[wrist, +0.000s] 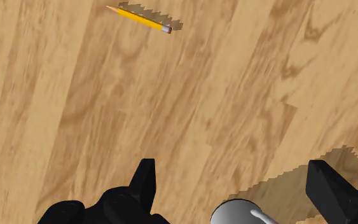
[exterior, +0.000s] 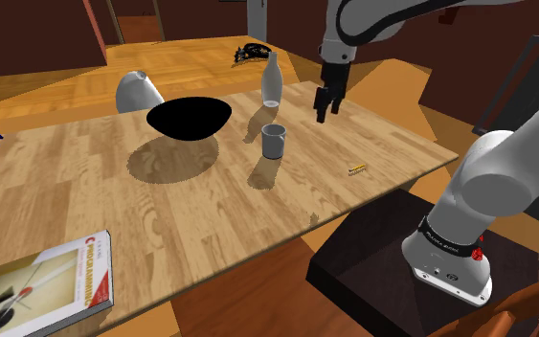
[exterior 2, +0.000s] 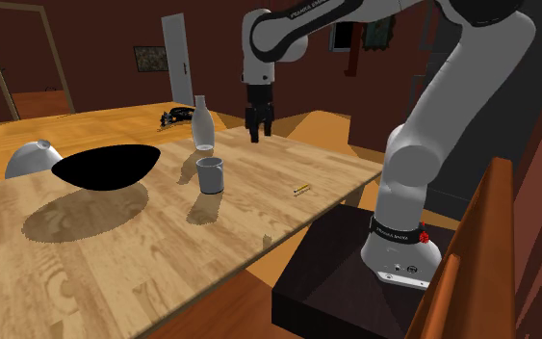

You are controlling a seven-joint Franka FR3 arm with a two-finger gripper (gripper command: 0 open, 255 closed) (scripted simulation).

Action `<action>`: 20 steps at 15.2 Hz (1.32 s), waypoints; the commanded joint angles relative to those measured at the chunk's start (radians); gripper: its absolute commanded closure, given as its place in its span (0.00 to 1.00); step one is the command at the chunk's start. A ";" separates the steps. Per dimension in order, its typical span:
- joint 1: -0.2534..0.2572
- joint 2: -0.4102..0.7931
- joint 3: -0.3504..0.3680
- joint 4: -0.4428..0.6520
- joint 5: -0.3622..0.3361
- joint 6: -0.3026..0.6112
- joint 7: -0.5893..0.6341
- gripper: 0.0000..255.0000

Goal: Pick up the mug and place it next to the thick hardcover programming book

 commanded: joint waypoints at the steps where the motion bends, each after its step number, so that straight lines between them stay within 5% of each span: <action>1: 0.005 0.078 -0.004 0.031 0.009 0.067 -0.012 0.00; 13: 0.025 0.497 -0.003 0.302 0.087 0.314 -0.080 0.00; 20: 0.027 0.553 0.002 0.273 0.098 0.398 -0.088 0.00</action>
